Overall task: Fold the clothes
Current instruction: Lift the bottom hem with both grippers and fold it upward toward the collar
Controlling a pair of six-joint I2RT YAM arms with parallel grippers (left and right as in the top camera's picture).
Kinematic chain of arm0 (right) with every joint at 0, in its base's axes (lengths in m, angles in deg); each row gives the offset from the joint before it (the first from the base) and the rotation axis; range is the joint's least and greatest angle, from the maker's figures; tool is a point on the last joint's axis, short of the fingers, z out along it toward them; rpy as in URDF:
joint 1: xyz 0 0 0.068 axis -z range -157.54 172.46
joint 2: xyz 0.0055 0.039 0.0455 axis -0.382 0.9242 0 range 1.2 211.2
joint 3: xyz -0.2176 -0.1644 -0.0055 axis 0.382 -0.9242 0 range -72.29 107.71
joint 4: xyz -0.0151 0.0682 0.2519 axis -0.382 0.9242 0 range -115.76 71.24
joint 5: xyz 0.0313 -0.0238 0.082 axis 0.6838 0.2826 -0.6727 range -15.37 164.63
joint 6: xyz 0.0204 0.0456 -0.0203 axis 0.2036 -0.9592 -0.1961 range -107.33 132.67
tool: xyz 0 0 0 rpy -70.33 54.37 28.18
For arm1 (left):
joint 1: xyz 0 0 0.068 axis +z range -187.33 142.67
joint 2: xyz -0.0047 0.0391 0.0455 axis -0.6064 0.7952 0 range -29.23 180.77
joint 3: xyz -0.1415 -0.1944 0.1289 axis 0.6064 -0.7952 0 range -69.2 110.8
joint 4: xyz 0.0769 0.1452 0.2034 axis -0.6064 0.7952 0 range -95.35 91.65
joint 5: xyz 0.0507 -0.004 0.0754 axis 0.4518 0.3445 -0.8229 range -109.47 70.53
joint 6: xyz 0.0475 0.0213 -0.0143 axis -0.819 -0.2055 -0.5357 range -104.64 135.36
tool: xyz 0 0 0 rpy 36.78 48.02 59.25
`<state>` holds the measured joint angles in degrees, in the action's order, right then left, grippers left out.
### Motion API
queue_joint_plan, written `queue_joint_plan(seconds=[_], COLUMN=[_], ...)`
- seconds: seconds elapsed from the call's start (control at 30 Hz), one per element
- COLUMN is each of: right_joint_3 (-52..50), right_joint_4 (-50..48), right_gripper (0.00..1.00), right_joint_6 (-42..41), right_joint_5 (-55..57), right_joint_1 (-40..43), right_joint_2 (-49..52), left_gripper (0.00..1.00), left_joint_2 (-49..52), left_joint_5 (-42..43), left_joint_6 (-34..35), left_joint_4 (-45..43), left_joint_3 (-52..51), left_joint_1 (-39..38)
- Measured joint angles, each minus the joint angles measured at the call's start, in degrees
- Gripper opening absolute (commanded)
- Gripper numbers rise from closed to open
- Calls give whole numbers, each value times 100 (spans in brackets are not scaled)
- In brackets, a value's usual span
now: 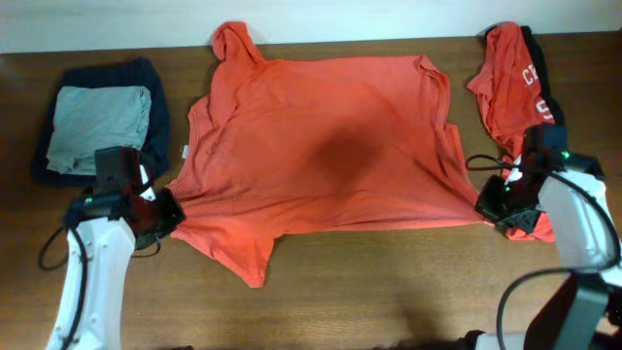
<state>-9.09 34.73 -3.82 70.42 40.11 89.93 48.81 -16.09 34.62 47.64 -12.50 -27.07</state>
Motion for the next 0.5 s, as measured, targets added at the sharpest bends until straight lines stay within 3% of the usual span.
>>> queue_joint_plan(seconds=[0.5], right_joint_3=[0], right_joint_4=[363], right_gripper=[4], right_joint_6=[26], right_joint_5=[-39], right_joint_1=[0], right_joint_2=[-365], left_gripper=[1], left_joint_2=[-1043], left_joint_5=[-188], left_joint_6=[-22], left_joint_4=[758], left_joint_3=[170], left_joint_1=[0])
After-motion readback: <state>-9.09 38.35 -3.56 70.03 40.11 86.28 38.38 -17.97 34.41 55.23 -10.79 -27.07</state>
